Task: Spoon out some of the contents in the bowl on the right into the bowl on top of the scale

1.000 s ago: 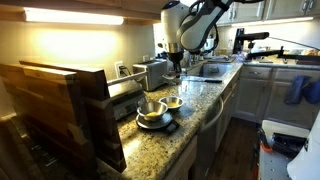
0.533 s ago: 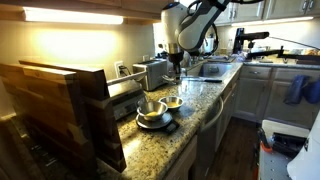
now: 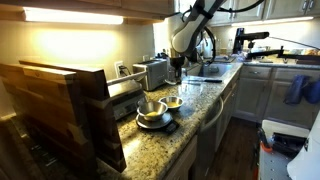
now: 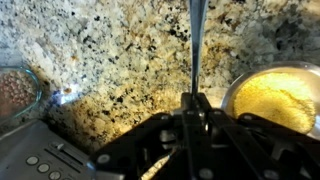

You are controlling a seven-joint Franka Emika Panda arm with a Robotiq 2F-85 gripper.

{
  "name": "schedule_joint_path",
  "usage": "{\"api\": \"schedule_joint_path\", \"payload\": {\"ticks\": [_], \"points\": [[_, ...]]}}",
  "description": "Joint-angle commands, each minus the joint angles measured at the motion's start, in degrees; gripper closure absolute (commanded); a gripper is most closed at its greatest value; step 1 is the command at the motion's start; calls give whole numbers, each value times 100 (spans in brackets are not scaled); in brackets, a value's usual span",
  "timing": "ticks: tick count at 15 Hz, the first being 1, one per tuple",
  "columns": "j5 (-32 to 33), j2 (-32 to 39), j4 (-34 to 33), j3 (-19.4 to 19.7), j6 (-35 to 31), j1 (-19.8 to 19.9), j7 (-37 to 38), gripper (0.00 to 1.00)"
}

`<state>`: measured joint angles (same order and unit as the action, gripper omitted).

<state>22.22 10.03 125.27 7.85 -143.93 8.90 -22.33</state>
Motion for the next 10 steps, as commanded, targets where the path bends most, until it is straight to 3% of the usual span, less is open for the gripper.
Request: {"api": "schedule_joint_path", "payload": {"ticks": [1, 10], "points": [[-425, 367, -271, 77, -144, 164, 172, 97], [-1417, 1523, -1059, 44, -318, 544, 433, 97]]}}
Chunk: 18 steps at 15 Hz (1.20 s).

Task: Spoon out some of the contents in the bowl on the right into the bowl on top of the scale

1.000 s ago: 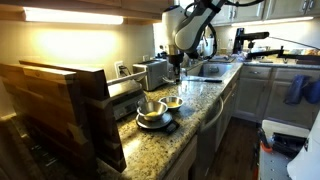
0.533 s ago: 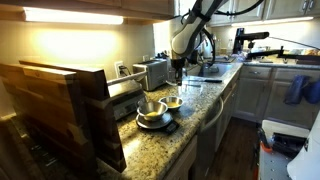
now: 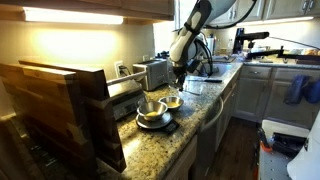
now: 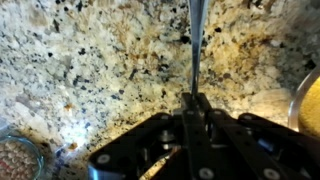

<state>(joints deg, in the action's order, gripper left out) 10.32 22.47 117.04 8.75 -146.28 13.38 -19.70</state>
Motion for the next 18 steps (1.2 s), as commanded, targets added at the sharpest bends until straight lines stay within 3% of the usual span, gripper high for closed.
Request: {"api": "schedule_joint_path", "payload": {"ticks": [1, 9, 18], "points": [[-283, 385, -307, -45, -74, 98, 232, 97], [-401, 660, -545, 37, 84, -54, 1101, 97], [-473, 534, -351, -197, 80, -26, 911, 97]]}}
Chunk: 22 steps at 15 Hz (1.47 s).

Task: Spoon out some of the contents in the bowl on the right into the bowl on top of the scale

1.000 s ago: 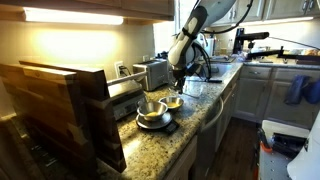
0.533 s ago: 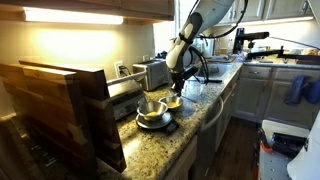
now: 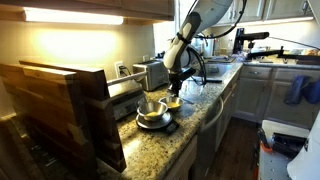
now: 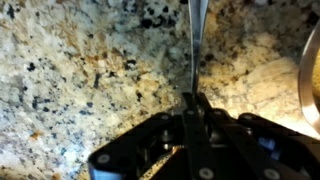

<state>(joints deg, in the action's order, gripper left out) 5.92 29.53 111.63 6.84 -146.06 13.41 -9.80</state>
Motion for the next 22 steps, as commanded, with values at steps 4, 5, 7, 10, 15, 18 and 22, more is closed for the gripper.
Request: {"api": "schedule_joint_path", "payload": {"ticks": [4, 5, 7, 10, 15, 18, 22], "points": [[95, -237, 319, 102, 84, -31, -79, 97], [122, -272, 368, 129, 72, -31, -90, 97], [134, -330, 435, 158, 77, -16, -120, 97], [180, -378, 504, 225, 39, -22, -134, 97], [277, -416, 594, 329, 61, -13, -160, 75], [322, -523, 607, 321, 142, -36, -206, 56], [518, -854, 647, 377, 441, -138, -126, 30]]}}
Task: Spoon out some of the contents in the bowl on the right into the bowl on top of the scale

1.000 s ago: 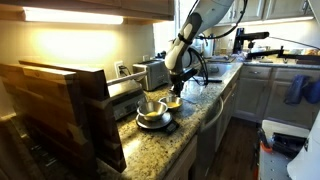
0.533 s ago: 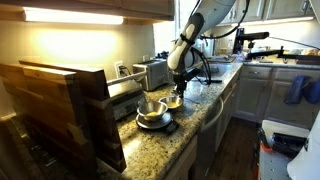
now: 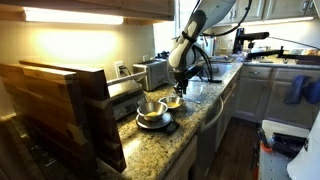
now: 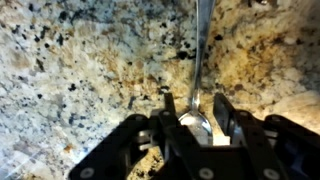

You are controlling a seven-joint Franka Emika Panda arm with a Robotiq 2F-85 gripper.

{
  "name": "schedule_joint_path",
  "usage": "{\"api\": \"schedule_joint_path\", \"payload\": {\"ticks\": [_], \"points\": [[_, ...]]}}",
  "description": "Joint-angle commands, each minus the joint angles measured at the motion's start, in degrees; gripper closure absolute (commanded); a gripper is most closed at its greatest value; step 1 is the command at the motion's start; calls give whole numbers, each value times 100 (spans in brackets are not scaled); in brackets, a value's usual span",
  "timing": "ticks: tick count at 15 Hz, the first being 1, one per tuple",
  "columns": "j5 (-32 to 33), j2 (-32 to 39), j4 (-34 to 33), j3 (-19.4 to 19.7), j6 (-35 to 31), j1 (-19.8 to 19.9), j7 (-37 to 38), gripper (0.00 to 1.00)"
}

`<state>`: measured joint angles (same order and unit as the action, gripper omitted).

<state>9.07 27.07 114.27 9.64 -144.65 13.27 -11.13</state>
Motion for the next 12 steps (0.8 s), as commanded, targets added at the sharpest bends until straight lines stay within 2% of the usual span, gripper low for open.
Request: {"api": "schedule_joint_path", "payload": {"ticks": [1, 4, 5, 9, 10, 12], "points": [[205, -748, 408, 62, 416, -110, -52, 23], [143, -1129, 451, -12, 842, -103, -164, 4], [125, -1240, 457, -31, 961, -102, -201, 1], [50, -1640, 552, -105, 1184, -89, -486, 0], [78, -1193, 174, -60, 1078, -89, -303, 0], [75, -1334, 245, -76, 1106, -94, -385, 0]]}}
